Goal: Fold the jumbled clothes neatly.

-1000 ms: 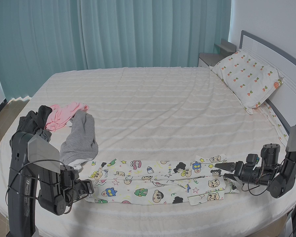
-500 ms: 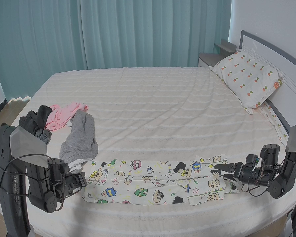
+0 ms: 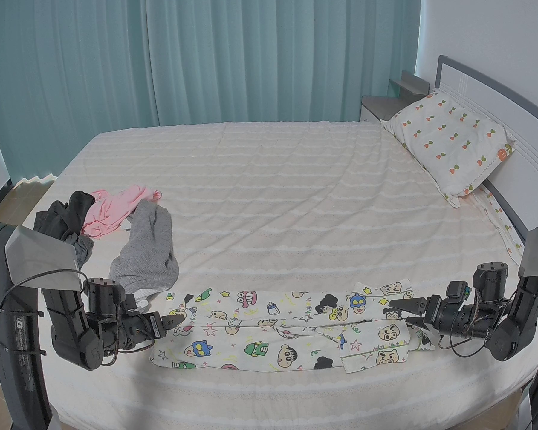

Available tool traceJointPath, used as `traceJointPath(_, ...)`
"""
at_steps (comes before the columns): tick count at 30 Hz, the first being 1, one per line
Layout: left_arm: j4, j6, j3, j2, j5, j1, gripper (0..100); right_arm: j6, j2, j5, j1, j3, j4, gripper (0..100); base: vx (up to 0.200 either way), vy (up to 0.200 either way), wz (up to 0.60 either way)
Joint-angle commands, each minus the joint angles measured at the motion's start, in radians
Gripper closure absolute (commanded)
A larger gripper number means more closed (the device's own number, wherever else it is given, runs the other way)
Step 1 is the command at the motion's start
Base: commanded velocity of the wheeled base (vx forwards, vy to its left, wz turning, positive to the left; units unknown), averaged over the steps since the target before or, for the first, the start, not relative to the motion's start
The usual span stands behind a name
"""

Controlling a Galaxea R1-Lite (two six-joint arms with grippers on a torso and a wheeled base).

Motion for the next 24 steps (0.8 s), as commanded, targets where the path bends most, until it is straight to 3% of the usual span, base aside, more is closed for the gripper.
traceJointPath(1,0.144,0.0,-0.135,-0.008,-0.022,0.031,0,-0.017,0.013,0.001,0.0,0.0,0.001,0,0.0,0.0,0.0)
traceJointPath(2,0.262,-0.002,-0.195,-0.006,-0.022,0.032,0,-0.024,0.019,0.001,0.0,0.0,0.001,0,0.0,0.0,0.0)
traceJointPath(4,0.332,0.0,-0.237,0.0,-0.018,0.032,0,-0.027,0.019,0.001,0.0,0.0,-0.001,0,0.0,0.0,0.0)
traceJointPath(11,0.346,0.003,-0.31,0.052,0.004,0.023,0,-0.027,0.019,0.001,0.0,0.0,0.001,0,0.0,0.0,0.0)
traceJointPath(24,0.383,0.067,-0.311,0.066,0.007,0.003,0,-0.027,0.019,0.001,0.0,0.0,-0.001,0,0.0,0.0,0.0)
